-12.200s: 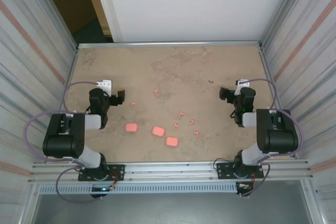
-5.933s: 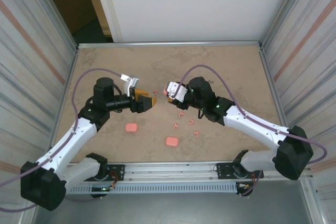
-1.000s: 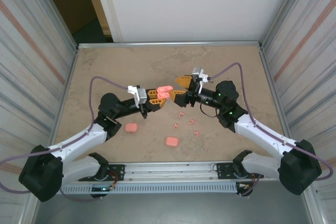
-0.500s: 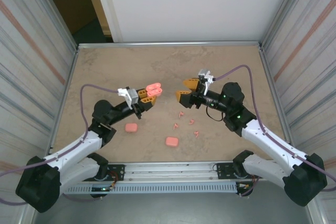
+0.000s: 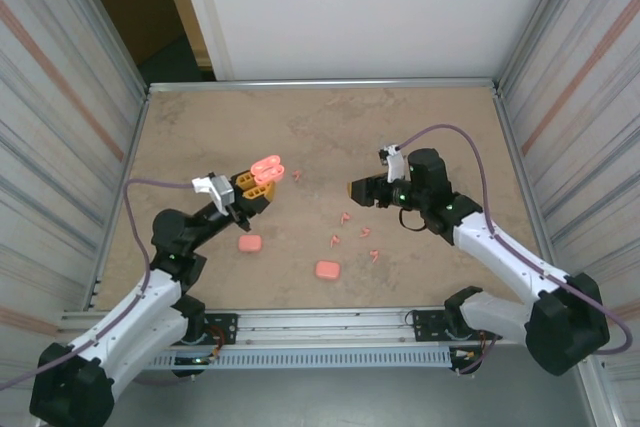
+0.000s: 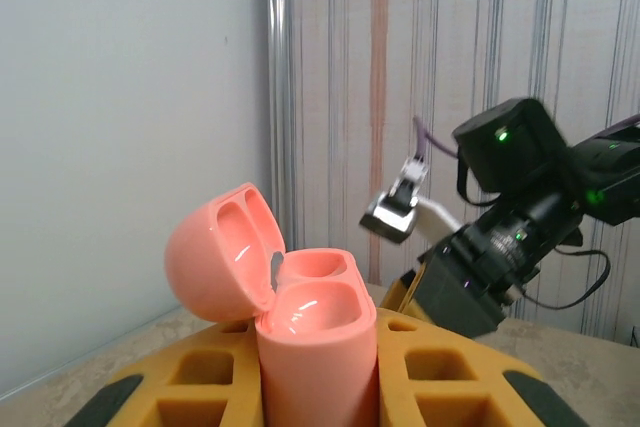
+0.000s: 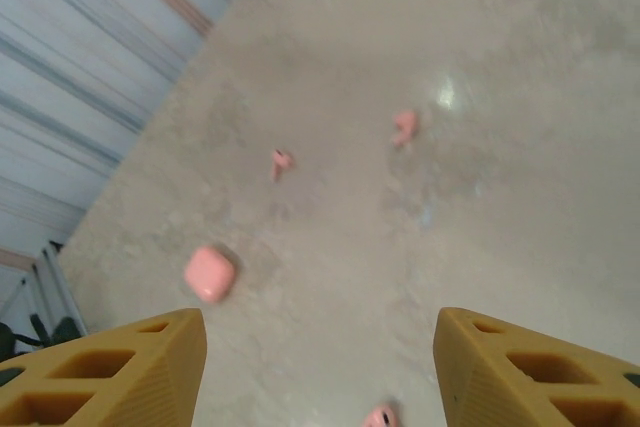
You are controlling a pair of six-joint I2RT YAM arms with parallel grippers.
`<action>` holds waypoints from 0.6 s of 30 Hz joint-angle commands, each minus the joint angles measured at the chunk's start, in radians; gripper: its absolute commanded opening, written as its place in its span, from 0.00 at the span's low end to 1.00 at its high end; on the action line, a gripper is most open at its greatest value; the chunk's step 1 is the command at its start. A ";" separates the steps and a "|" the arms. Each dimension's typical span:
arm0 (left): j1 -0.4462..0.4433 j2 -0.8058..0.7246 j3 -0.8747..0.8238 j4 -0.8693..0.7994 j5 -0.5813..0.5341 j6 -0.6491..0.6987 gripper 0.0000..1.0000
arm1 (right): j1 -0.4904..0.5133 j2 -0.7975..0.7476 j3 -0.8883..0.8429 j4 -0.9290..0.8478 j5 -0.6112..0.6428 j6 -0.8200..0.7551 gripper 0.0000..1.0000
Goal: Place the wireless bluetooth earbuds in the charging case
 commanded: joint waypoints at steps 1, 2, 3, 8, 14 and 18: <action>0.004 -0.040 0.006 -0.011 0.037 -0.025 0.00 | -0.005 0.050 0.048 -0.115 0.032 0.013 0.57; 0.005 -0.045 0.009 -0.017 0.045 -0.027 0.00 | -0.005 0.073 0.057 -0.136 0.039 0.003 0.56; 0.005 -0.050 0.010 -0.020 0.052 -0.030 0.00 | -0.002 0.098 0.067 -0.156 0.045 -0.007 0.54; 0.005 -0.049 0.015 0.008 0.100 -0.061 0.00 | 0.014 0.196 0.092 -0.192 0.072 -0.044 0.51; 0.004 -0.034 0.028 0.024 0.146 -0.081 0.00 | 0.055 0.309 0.136 -0.222 0.121 -0.095 0.48; 0.003 -0.031 0.031 0.020 0.149 -0.078 0.00 | 0.080 0.383 0.176 -0.243 0.146 -0.119 0.46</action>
